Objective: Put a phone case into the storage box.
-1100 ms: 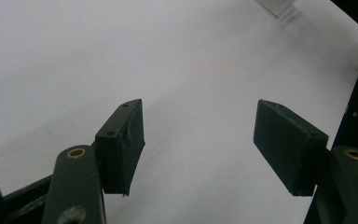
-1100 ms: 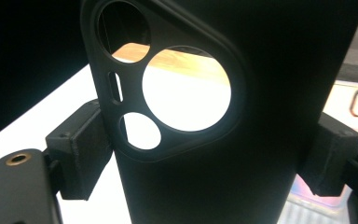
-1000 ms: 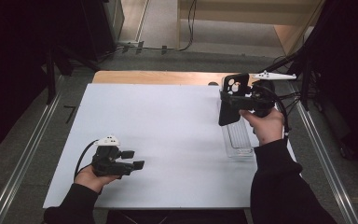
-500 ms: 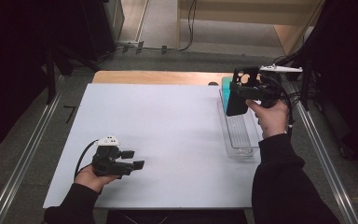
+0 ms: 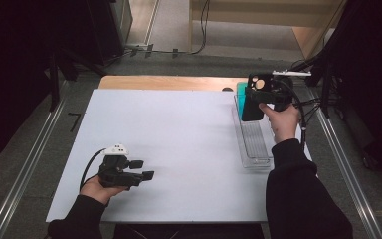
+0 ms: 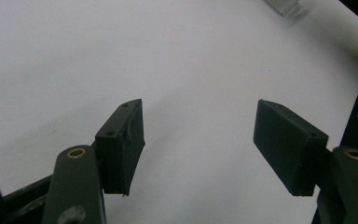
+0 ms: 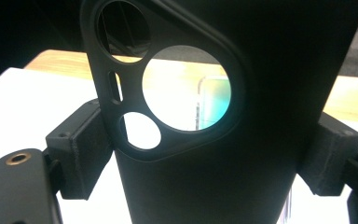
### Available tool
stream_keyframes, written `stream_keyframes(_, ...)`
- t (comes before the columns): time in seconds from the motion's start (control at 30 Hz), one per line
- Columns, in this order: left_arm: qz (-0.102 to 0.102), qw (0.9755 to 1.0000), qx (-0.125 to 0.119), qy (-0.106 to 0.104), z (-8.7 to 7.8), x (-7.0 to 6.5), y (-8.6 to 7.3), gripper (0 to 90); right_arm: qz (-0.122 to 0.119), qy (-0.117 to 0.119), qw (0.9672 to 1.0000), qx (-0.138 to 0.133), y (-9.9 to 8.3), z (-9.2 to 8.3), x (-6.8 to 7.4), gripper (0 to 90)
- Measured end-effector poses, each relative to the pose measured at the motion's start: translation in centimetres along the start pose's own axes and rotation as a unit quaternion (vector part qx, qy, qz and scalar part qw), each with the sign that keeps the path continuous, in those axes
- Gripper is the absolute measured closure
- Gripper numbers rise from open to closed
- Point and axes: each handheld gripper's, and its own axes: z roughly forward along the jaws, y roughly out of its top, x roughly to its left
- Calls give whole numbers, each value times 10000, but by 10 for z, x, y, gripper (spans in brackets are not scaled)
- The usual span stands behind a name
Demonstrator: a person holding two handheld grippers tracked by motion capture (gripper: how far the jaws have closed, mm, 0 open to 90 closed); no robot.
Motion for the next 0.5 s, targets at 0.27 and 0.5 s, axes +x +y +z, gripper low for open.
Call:
stream_keyframes(0.27, -3, 10000, -2, 2, 0, 0, 0, 336, 80, -237, 9995, 195, -14, 25, -7, 141)
stream_keyframes(0.5, 12, 10000, 11, 28, 1, 0, 0, 336, 183, -239, 9990, 321, -22, 40, -12, 141)
